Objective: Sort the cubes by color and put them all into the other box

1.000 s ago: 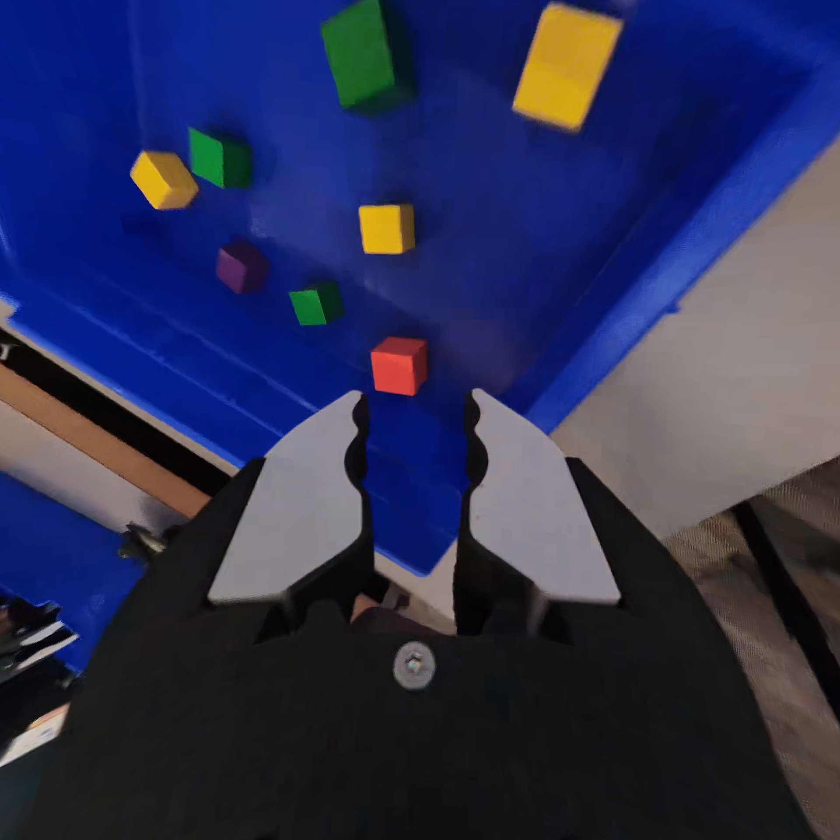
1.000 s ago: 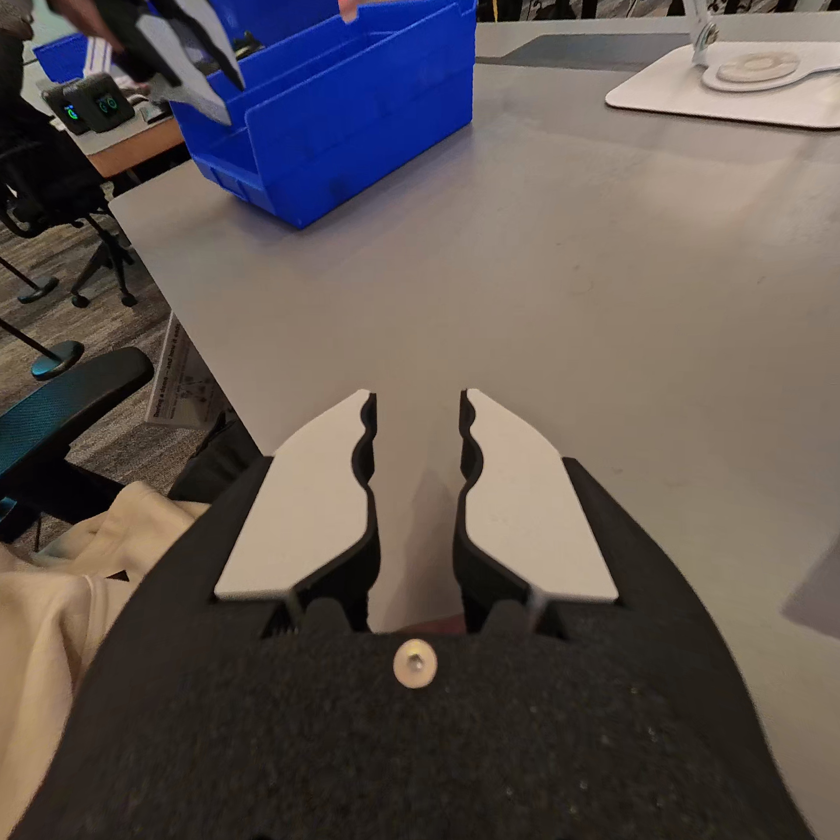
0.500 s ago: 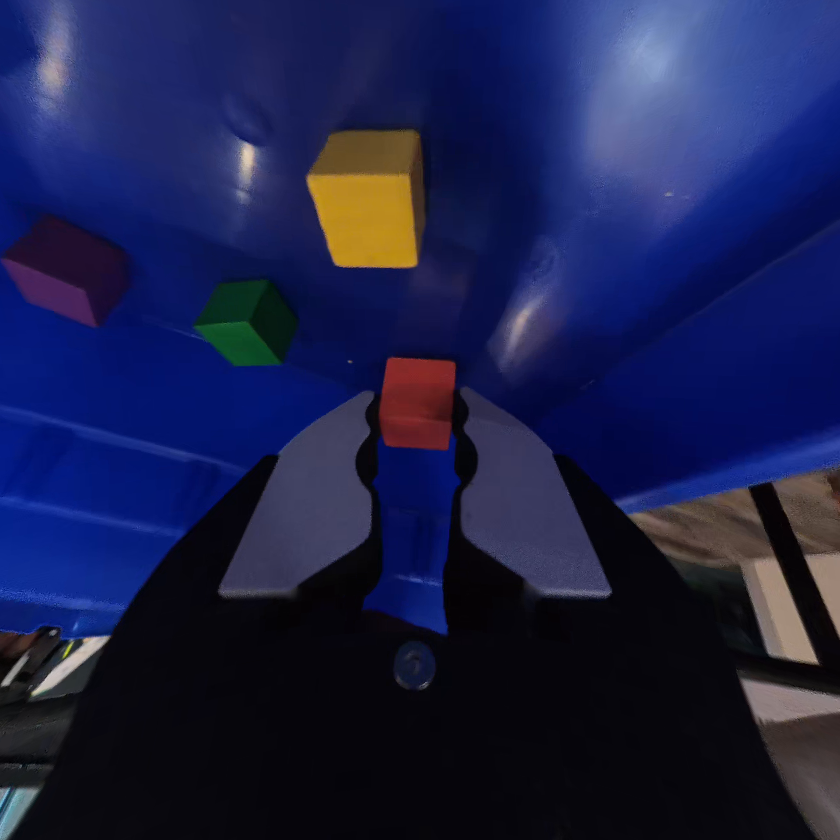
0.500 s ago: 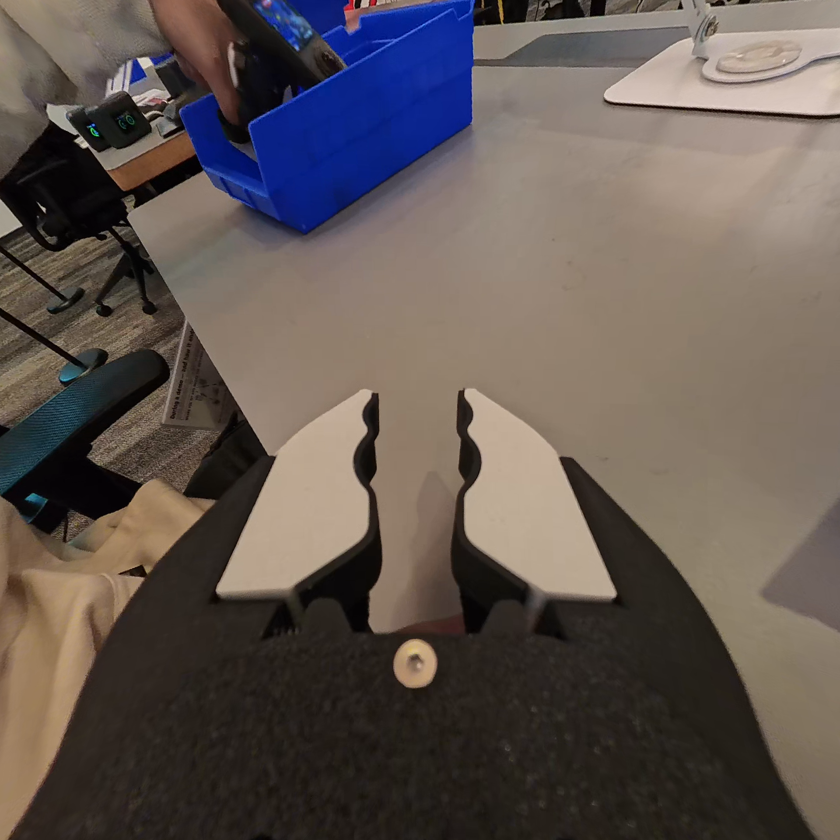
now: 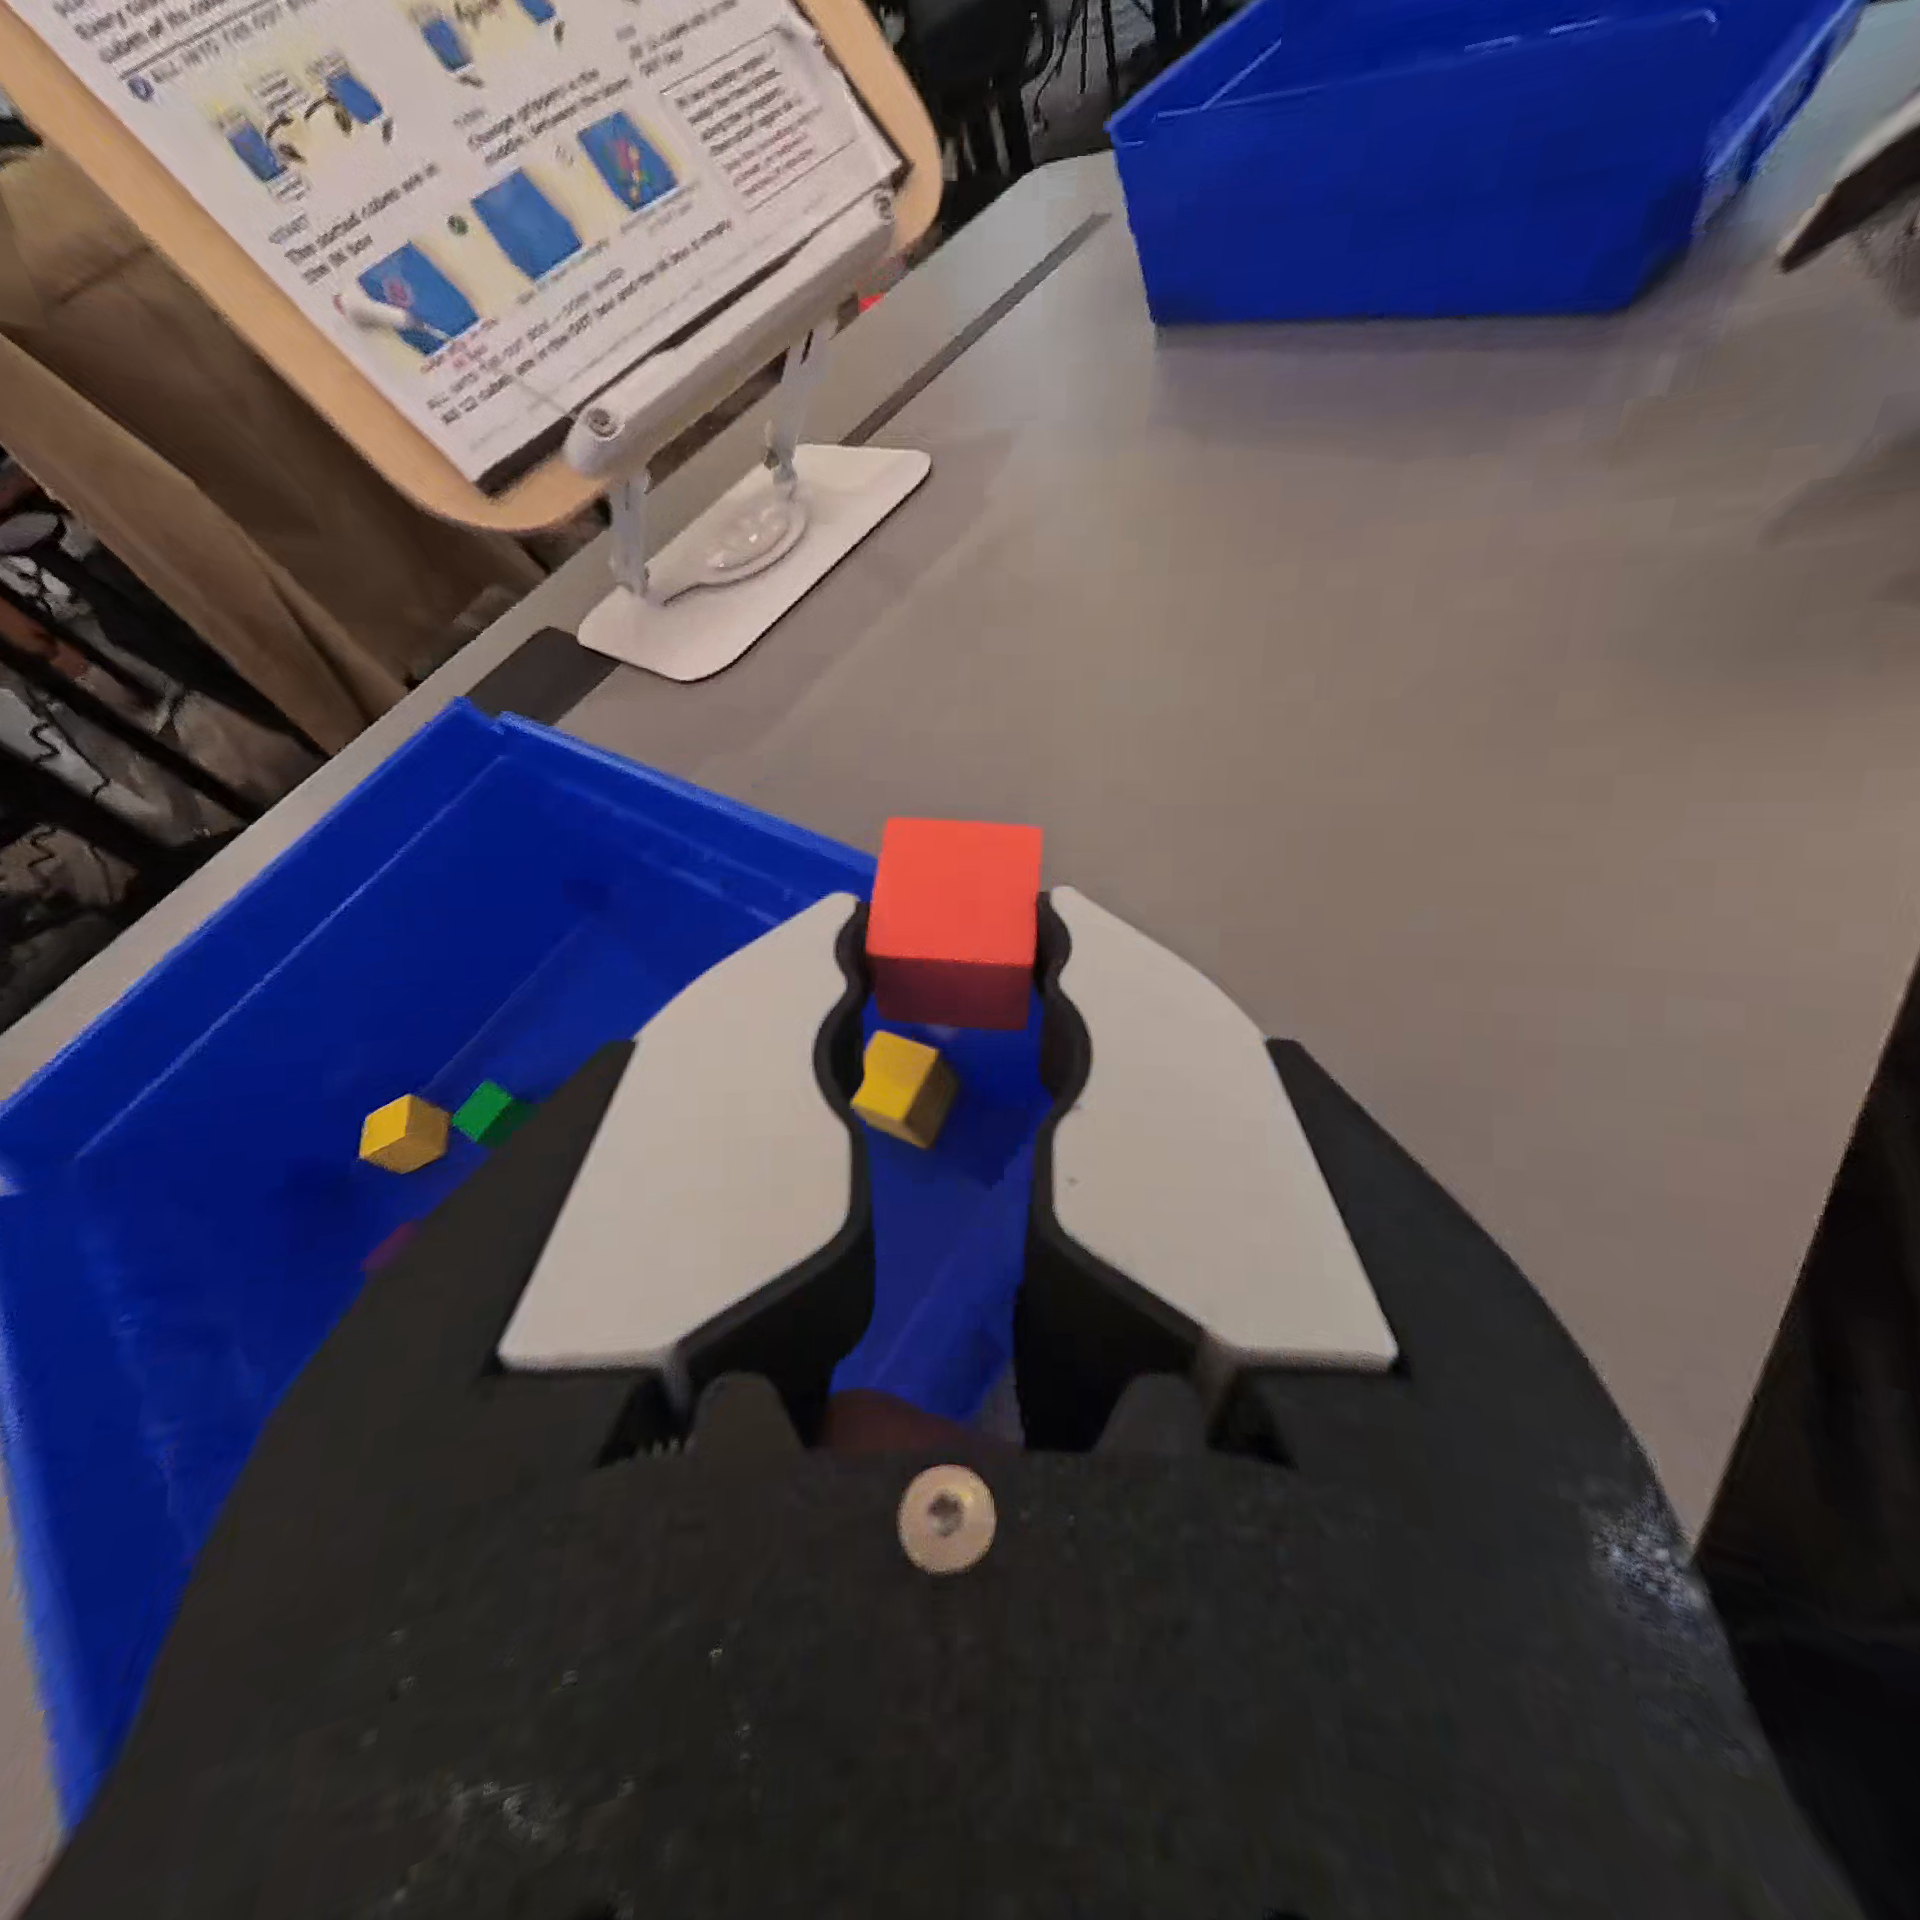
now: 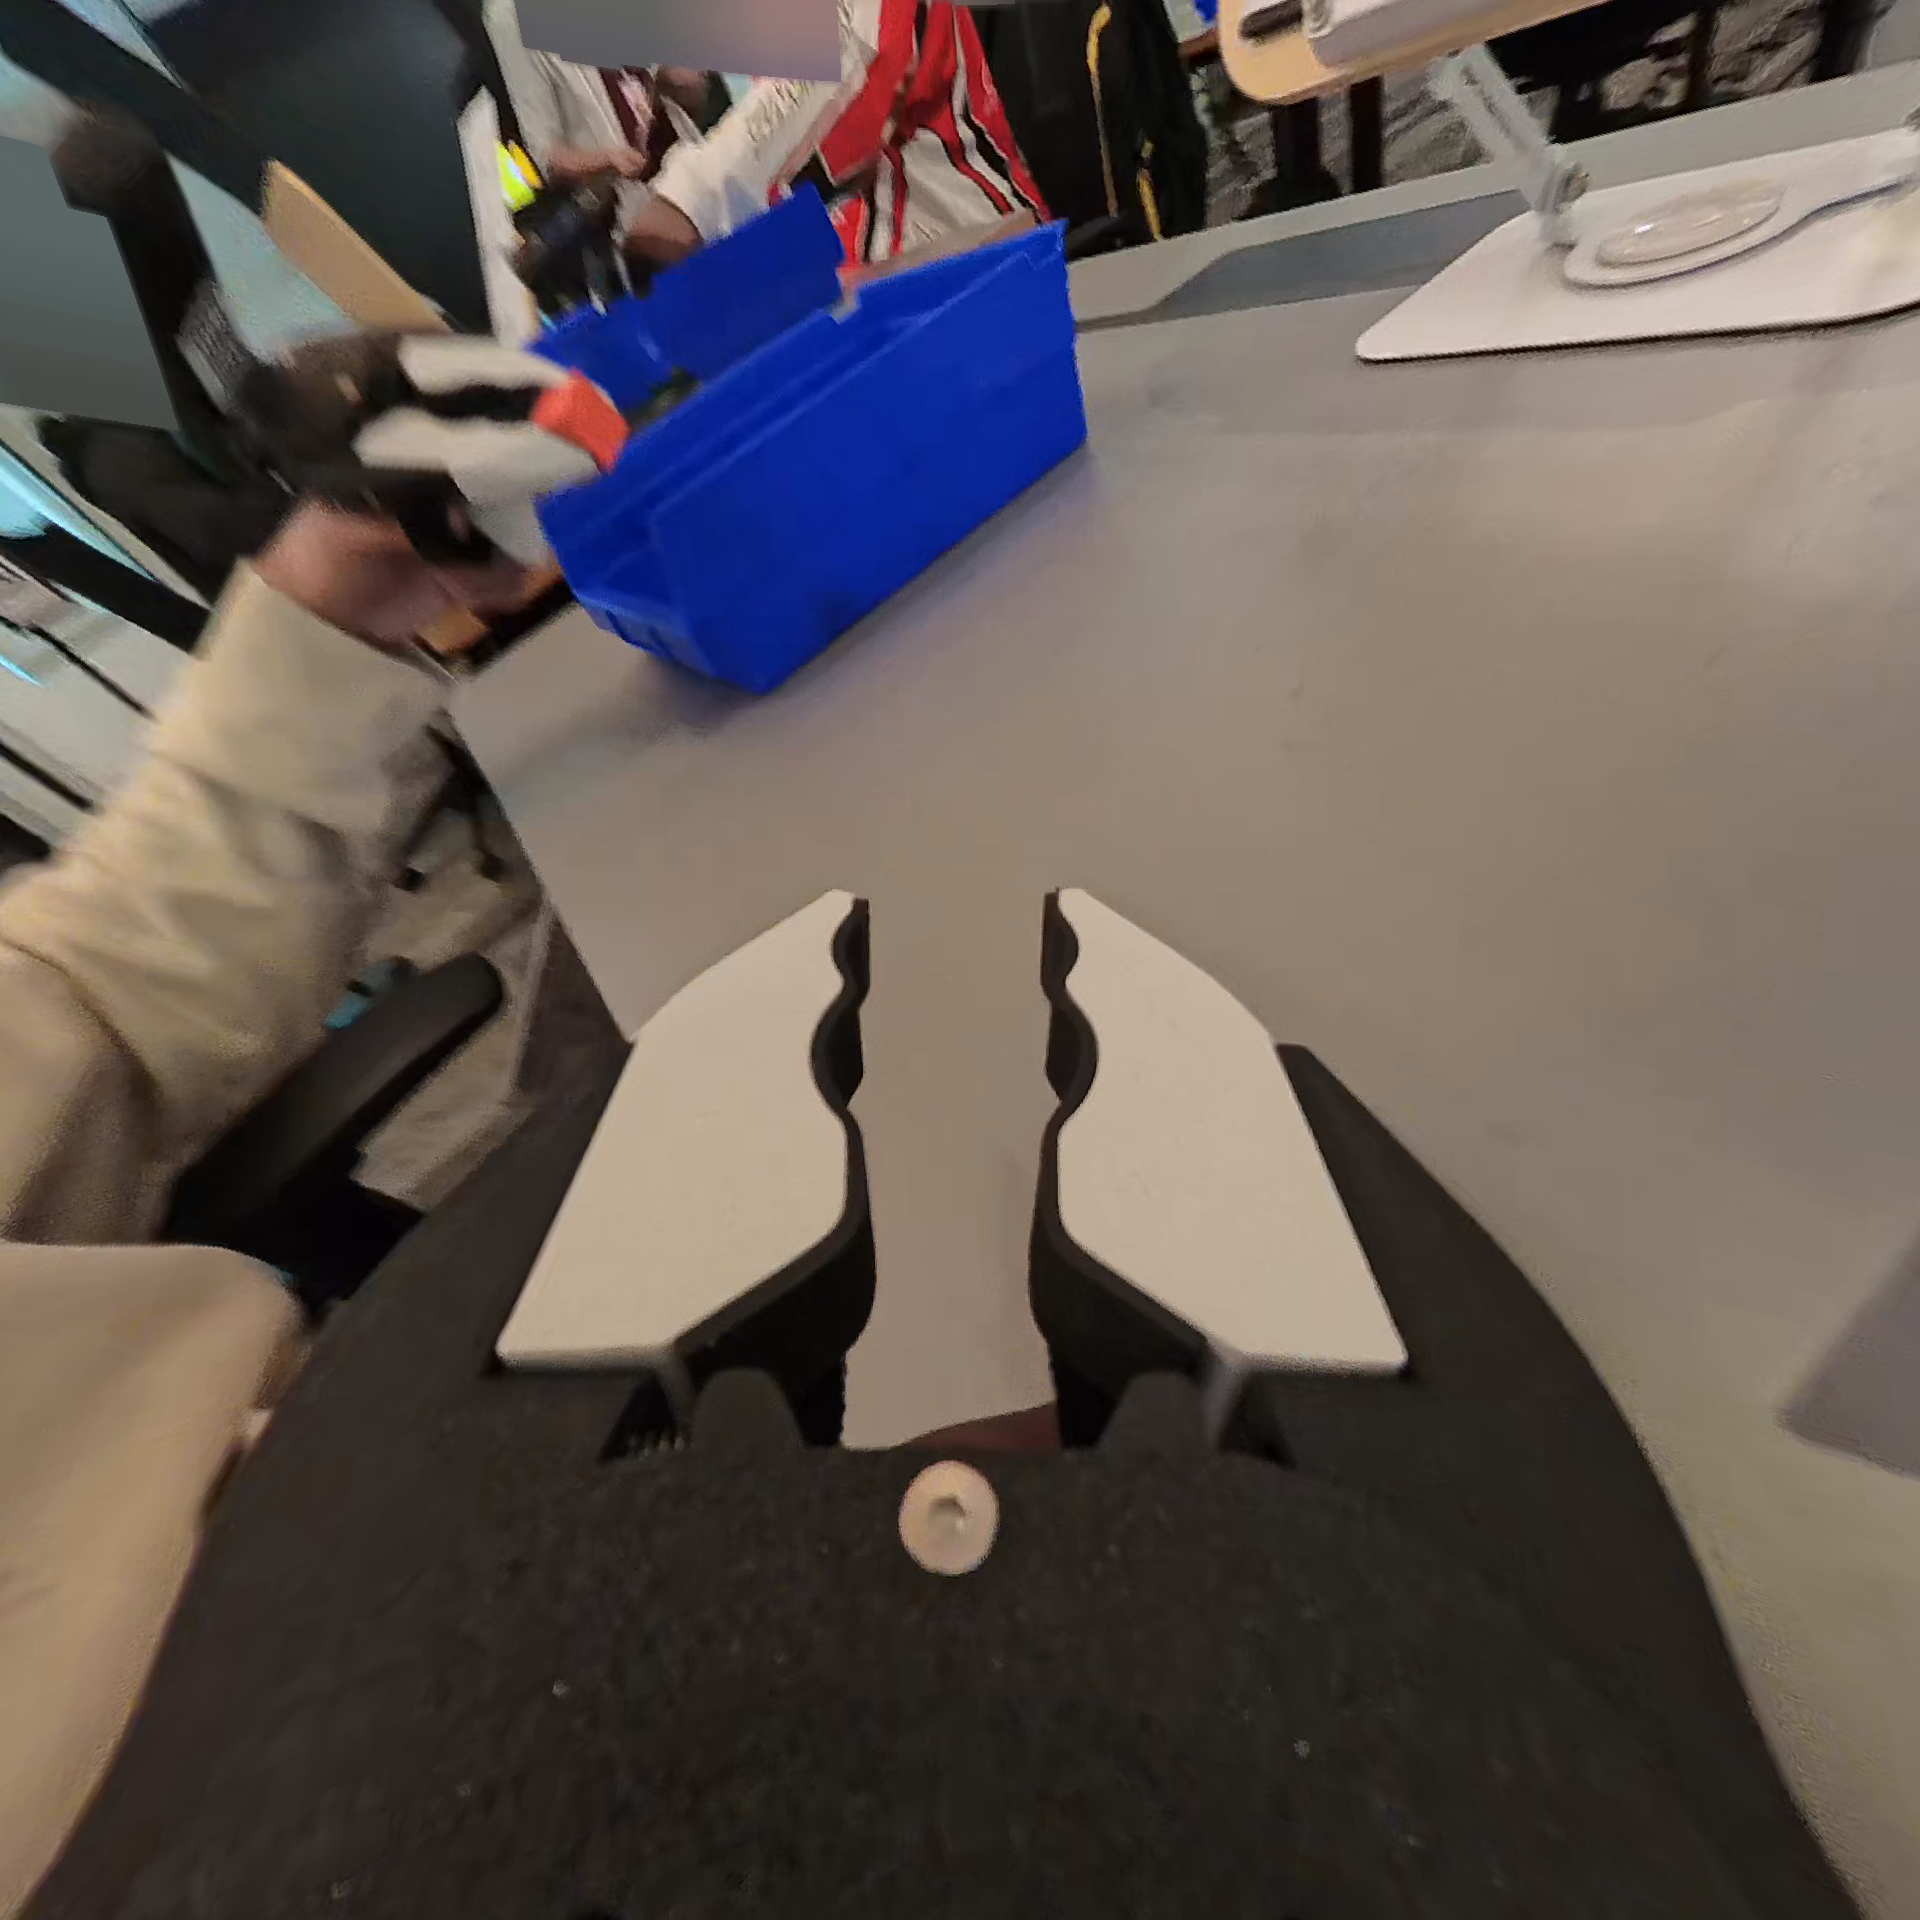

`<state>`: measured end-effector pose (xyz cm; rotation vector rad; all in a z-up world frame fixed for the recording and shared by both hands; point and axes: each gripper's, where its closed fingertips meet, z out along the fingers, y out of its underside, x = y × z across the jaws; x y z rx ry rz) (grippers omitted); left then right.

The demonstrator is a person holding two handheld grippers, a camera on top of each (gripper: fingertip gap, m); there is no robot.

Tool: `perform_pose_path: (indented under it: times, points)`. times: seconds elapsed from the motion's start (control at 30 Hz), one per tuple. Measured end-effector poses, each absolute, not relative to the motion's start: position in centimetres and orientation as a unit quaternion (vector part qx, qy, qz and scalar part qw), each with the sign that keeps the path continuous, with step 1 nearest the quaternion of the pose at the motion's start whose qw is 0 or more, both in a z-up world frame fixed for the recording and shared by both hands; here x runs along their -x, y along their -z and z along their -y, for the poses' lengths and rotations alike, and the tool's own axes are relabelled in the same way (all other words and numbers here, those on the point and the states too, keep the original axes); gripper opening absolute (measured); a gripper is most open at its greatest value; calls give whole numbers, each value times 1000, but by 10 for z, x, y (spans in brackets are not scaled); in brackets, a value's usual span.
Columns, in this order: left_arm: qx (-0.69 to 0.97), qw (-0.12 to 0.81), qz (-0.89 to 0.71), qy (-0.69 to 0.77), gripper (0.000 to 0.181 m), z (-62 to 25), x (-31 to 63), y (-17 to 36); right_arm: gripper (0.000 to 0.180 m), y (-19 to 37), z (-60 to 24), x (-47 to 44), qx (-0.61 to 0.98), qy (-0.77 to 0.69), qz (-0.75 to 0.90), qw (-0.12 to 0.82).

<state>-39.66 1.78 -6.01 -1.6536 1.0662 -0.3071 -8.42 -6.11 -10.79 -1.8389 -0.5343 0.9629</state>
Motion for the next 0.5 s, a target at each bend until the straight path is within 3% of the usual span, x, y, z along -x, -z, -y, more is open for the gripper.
perform_pose_path:
  times: [0.27, 0.5]
  points:
    - [598, 559, -548, 172, 29, 28, 297, 53, 47, 61, 64, 157, 671, -659, 157, 300]
    - [527, 513, -672, 89, 29, 39, 200, 66, 55, 65, 50, 214, 684, -654, 189, 263]
